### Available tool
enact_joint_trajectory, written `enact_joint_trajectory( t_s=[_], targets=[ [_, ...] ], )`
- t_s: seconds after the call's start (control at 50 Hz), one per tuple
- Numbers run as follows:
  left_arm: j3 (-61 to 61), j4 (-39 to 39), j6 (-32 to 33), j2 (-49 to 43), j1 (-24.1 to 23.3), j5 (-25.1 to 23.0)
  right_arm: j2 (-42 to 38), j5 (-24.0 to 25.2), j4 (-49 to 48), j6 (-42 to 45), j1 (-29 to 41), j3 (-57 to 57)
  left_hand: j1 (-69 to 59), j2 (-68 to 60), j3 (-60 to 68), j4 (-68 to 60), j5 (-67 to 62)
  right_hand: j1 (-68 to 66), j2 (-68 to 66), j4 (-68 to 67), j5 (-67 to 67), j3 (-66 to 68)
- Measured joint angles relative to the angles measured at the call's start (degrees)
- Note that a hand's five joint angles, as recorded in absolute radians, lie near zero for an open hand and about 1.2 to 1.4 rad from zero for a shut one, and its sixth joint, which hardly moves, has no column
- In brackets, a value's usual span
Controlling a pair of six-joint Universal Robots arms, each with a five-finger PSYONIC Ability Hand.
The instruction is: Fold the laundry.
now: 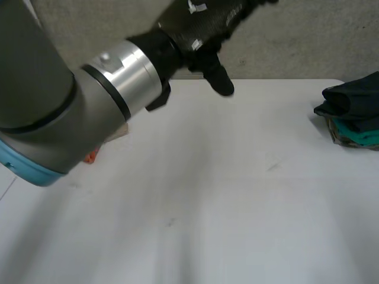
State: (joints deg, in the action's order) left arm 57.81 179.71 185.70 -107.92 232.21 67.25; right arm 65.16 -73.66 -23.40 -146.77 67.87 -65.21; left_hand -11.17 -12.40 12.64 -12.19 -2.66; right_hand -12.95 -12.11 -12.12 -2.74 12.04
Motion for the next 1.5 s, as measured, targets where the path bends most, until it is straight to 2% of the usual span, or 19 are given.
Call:
enact_joint_trajectory(
  t_s=[0.1,0.2,0.34,0.42,0.48,0.6,0.7,0.74,0.76,0.78,0.82,0.84,0.86,0.96,1.04,1.22,1.3,1.38,1.5],
  targets=[
    [-0.66,0.90,0.05,2.42,3.44,6.78,5.78,2.36,-6.15,-1.79,10.42,-6.84,0.00,0.00,0.00,0.00,0.00,0.00,0.00,0.00,0.00,0.00],
    [0.25,-0.17,4.20,2.83,12.64,12.71,8.95,6.53,-8.47,-2.49,19.52,-14.74,0.01,0.00,0.00,0.00,0.00,0.00,0.00,0.00,0.00,0.00],
    [1.73,-2.11,19.95,-5.34,28.17,14.95,9.22,8.48,-6.00,-1.54,30.29,-25.28,0.18,0.05,0.00,0.05,0.00,0.00,0.00,0.00,0.00,0.00],
    [0.29,-0.11,27.81,-13.92,33.49,13.71,8.48,8.12,-4.55,-0.10,32.87,-29.75,0.18,0.05,0.00,0.06,0.00,0.00,0.00,0.00,0.00,0.00],
    [-1.91,3.00,31.17,-21.26,36.89,10.18,8.00,7.87,-4.06,1.37,33.50,-32.57,0.18,0.05,0.00,0.06,0.00,0.00,0.00,0.00,0.00,0.00],
    [-7.27,7.84,32.21,-33.66,41.52,-0.01,7.49,7.59,-3.97,3.30,33.05,-36.86,0.17,0.05,0.00,0.06,0.00,0.00,0.00,0.00,0.00,0.00],
    [-12.03,8.79,31.55,-40.92,42.60,-4.31,7.41,7.56,-4.13,3.60,32.52,-39.44,-1.03,-0.11,0.12,-0.14,-0.20,0.00,0.00,0.00,0.00,0.00],
    [-13.82,8.81,31.33,-42.94,42.66,-4.79,7.41,7.57,-4.17,3.60,32.41,-40.29,-6.10,-5.03,5.11,-4.07,-4.13,0.00,0.00,0.00,0.00,0.00],
    [-14.80,8.81,31.21,-43.92,42.61,-4.79,7.42,7.58,-4.20,3.60,32.38,-40.63,-22.82,-19.61,18.30,-18.49,-18.12,0.00,0.00,0.00,0.00,0.00],
    [-15.36,8.82,31.11,-44.42,42.57,-4.75,7.41,7.58,-4.21,3.60,32.37,-40.81,-31.68,-25.95,25.78,-26.03,-25.08,0.00,0.00,0.00,0.00,0.00],
    [-16.37,8.95,30.83,-45.20,42.44,-4.59,7.41,7.59,-4.24,3.59,32.37,-41.11,-35.80,-30.93,30.70,-29.75,-28.38,0.00,0.00,0.00,0.00,0.00],
    [-17.54,9.22,30.13,-46.04,42.19,-4.19,7.41,7.59,-4.28,3.57,32.37,-41.43,-50.99,-51.37,50.20,-51.25,-47.73,0.00,0.00,0.00,0.00,0.00],
    [-17.92,9.47,29.56,-46.19,42.00,-3.95,7.41,7.59,-4.30,3.57,32.37,-41.54,-51.02,-54.05,52.87,-54.54,-49.95,0.00,0.00,0.00,0.00,0.00],
    [-18.17,11.06,24.85,-43.89,40.22,-1.86,7.42,7.55,-4.37,3.55,32.39,-41.81,-51.02,-55.28,54.26,-56.12,-50.21,0.00,0.00,0.00,0.00,0.00],
    [-15.18,11.89,18.89,-36.25,37.81,0.63,7.50,7.34,-4.43,3.50,32.42,-41.85,-51.03,-55.29,54.26,-56.13,-50.22,0.00,0.00,0.00,0.00,0.00],
    [-6.02,15.24,-2.76,-11.43,28.10,2.63,8.22,4.15,-4.59,3.12,32.29,-41.53,-51.03,-55.63,54.79,-56.38,-51.56,0.00,0.00,0.00,0.00,0.00],
    [-4.10,17.25,-11.40,-4.43,23.88,4.48,8.60,2.33,-4.61,2.94,32.11,-41.39,-51.03,-55.93,55.16,-56.40,-51.56,0.00,0.00,0.00,0.00,0.00],
    [-3.16,18.38,-16.58,-1.98,18.06,7.56,9.35,0.24,-4.63,2.47,31.53,-41.36,-51.03,-55.98,55.32,-56.41,-51.56,0.00,0.00,0.00,0.00,0.00],
    [-0.48,18.19,-16.40,-7.35,8.75,10.16,10.93,-2.58,-4.33,-0.11,30.19,-41.07,-51.03,-55.99,55.32,-56.41,-51.56,0.00,0.00,0.00,0.00,0.00]
  ],
)
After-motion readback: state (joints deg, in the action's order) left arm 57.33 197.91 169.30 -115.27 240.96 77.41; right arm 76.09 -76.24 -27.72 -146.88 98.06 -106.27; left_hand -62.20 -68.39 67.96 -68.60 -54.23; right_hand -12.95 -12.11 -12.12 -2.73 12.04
